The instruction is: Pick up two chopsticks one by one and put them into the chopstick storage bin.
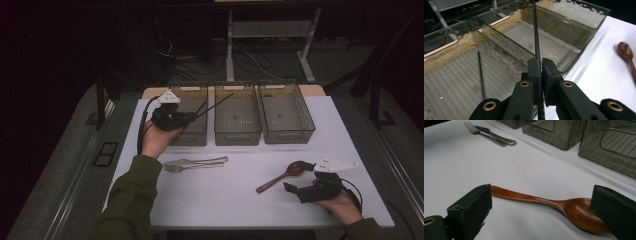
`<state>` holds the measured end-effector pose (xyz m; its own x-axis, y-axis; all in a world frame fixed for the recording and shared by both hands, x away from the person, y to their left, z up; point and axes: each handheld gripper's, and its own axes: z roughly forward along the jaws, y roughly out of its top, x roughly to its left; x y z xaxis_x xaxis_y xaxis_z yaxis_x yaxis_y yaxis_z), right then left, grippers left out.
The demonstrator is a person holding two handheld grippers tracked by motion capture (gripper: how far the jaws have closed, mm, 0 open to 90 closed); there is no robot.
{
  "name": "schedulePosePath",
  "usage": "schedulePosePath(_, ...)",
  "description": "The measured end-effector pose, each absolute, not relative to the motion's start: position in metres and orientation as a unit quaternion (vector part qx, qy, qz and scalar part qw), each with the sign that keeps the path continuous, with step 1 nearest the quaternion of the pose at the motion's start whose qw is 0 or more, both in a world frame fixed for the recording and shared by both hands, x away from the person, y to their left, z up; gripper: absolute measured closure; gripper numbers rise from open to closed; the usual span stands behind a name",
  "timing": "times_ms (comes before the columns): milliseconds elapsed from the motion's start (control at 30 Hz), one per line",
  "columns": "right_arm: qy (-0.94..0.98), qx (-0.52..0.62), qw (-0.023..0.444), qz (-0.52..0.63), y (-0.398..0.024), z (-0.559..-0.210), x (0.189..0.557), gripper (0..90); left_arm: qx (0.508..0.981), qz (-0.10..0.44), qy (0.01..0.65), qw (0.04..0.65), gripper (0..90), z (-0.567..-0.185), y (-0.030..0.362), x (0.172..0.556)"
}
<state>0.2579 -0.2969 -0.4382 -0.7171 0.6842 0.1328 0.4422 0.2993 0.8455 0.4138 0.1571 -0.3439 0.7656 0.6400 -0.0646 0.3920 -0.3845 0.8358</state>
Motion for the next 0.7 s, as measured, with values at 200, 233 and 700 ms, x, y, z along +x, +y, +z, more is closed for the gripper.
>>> schedulePosePath(200,0.795,0.354,0.127,0.475,-0.297,-0.438,0.258,3.3,0.813,0.146,0.337,0.452,84.6,-0.348,0.166,0.42)
schedulePosePath(233,0.795,0.354,0.128,0.475,-0.297,-0.438,0.258,3.3,0.81,0.149,0.343,0.452,84.7,-0.349,0.168,0.421)
schedulePosePath(700,0.794,0.355,0.129,0.476,-0.298,-0.438,0.258,3.4,0.795,0.18,0.393,0.426,84.6,-0.353,0.188,0.439)
